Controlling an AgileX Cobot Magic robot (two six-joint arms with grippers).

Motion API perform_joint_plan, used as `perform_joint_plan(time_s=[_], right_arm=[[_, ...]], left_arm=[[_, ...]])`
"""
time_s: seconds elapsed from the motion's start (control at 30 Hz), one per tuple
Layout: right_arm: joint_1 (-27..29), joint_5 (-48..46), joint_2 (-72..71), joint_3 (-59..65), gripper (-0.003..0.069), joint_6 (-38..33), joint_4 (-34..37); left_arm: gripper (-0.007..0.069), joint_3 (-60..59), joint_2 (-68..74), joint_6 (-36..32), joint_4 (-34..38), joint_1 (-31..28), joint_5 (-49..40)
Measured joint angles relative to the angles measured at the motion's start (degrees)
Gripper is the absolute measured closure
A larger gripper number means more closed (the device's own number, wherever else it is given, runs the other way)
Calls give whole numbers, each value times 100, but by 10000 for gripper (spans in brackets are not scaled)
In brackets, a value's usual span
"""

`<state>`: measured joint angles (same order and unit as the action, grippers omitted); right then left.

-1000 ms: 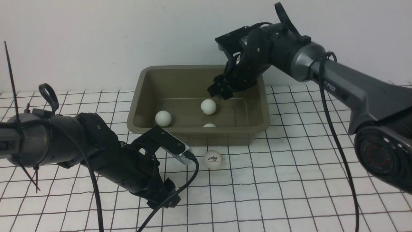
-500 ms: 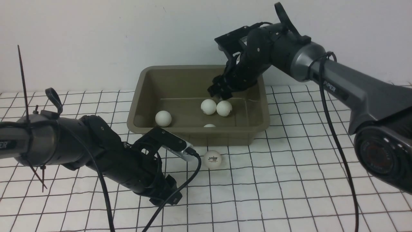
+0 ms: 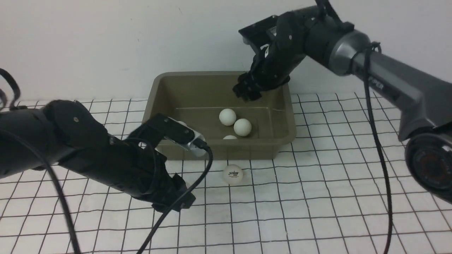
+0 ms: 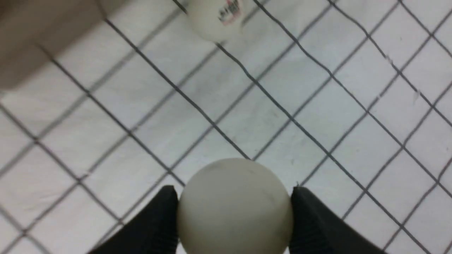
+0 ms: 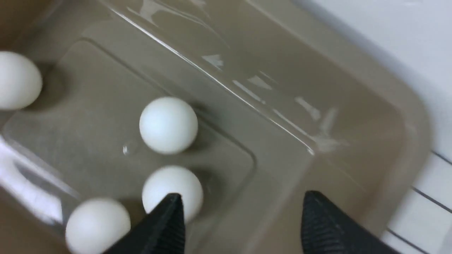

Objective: Put the table tennis balls into the box on the white checkered tablecloth.
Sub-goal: 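Reach for and grasp a ping pong ball on the table beside the basket, then drop the ball into the bin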

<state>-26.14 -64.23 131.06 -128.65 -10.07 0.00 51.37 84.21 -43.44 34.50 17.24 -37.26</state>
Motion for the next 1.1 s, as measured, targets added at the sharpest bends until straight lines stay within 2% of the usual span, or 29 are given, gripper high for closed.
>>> perform_joint_plan(time_s=[0.13,0.37,0.6,0.77,1.1], right_arm=[[0,-389,-225,-5,358,-16,-57],[0,-766,-719,-5,648,-413,-107],[0,-787,-1631,64,672,-433,-119],[0,-799,-2088,305,672,-443,-123],[0,-813,-3924,2423,673,-453,32]], left_arm=[[270,97,-243,224,-351,0,111],[270,763,30,290,-578,0,376],[270,2022,1207,302,-560,-244,476],[270,2423,1716,302,-560,-371,477],[270,3297,2851,204,-550,-450,452]])
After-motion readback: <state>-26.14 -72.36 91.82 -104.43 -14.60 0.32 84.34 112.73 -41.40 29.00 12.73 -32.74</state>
